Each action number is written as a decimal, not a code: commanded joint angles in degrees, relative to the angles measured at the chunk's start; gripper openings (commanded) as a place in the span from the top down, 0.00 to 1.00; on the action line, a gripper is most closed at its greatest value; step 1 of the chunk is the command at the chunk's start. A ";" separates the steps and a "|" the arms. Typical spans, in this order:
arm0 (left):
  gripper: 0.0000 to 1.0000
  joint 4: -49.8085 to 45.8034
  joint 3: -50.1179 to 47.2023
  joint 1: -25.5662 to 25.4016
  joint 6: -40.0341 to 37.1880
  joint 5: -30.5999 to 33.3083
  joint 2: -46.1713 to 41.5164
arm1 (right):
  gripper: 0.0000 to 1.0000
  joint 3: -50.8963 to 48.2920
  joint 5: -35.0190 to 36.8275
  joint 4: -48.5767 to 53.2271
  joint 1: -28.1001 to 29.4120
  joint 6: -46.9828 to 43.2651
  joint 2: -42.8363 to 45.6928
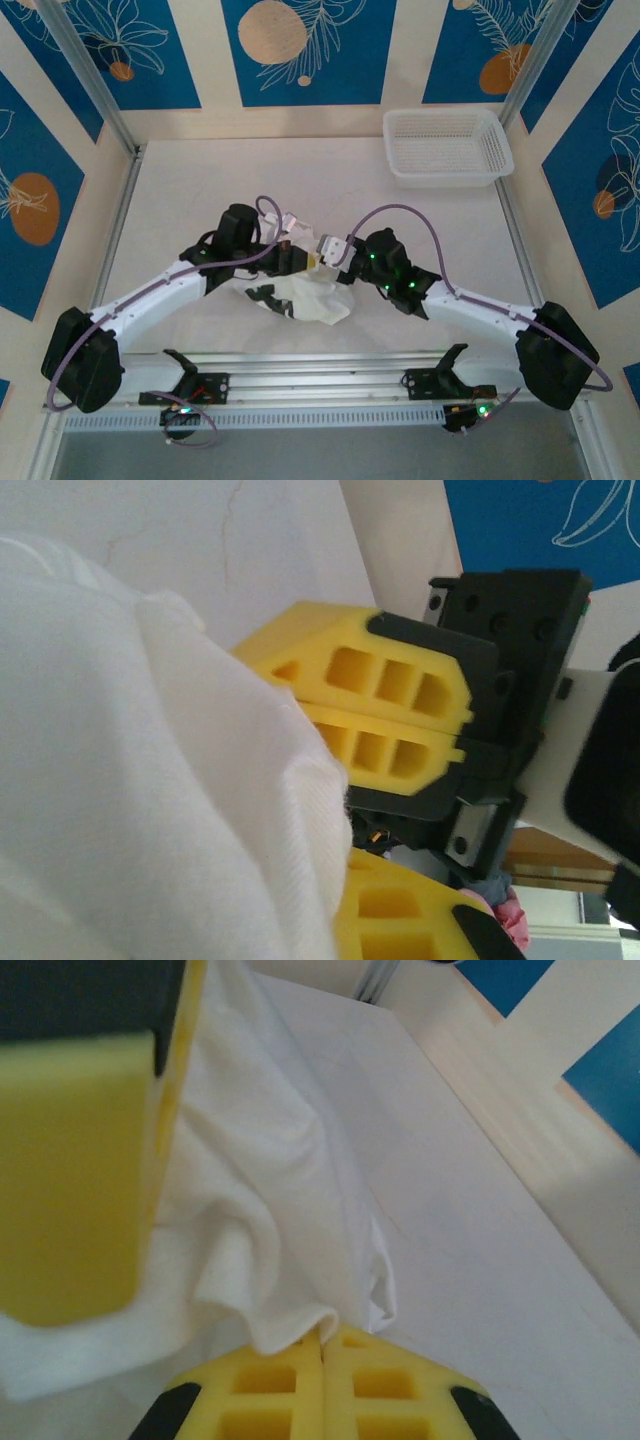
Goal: Fold the inside-out t-shirt
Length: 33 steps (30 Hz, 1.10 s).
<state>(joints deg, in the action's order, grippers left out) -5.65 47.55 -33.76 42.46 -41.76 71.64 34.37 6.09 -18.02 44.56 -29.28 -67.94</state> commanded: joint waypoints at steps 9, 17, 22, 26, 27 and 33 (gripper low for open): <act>0.57 -1.04 3.21 10.44 -9.73 1.33 2.15 | 1.00 7.08 -29.07 17.32 -7.09 39.71 16.25; 0.57 -18.07 5.15 5.61 -21.04 22.97 -13.64 | 1.00 13.47 -23.74 22.07 -10.92 53.15 8.92; 0.75 -17.38 2.91 -7.61 -17.32 34.69 -19.81 | 1.00 14.43 -27.15 19.72 -11.60 55.18 5.53; 0.85 -10.08 2.18 -14.69 -11.41 34.02 -14.73 | 1.00 14.66 -27.62 19.64 -11.61 56.38 4.67; 0.86 -10.20 3.21 -15.67 -10.73 34.69 -12.15 | 1.00 14.58 -27.69 19.65 -11.55 56.72 4.75; 0.67 -6.85 5.21 -15.52 -7.14 41.12 -1.95 | 1.00 13.89 -28.32 19.37 -11.34 58.63 5.70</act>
<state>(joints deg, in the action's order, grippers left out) -16.01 51.37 -49.52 32.49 -5.76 68.12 46.92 -20.23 1.78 33.15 27.46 -63.24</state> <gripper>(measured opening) 0.306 0.065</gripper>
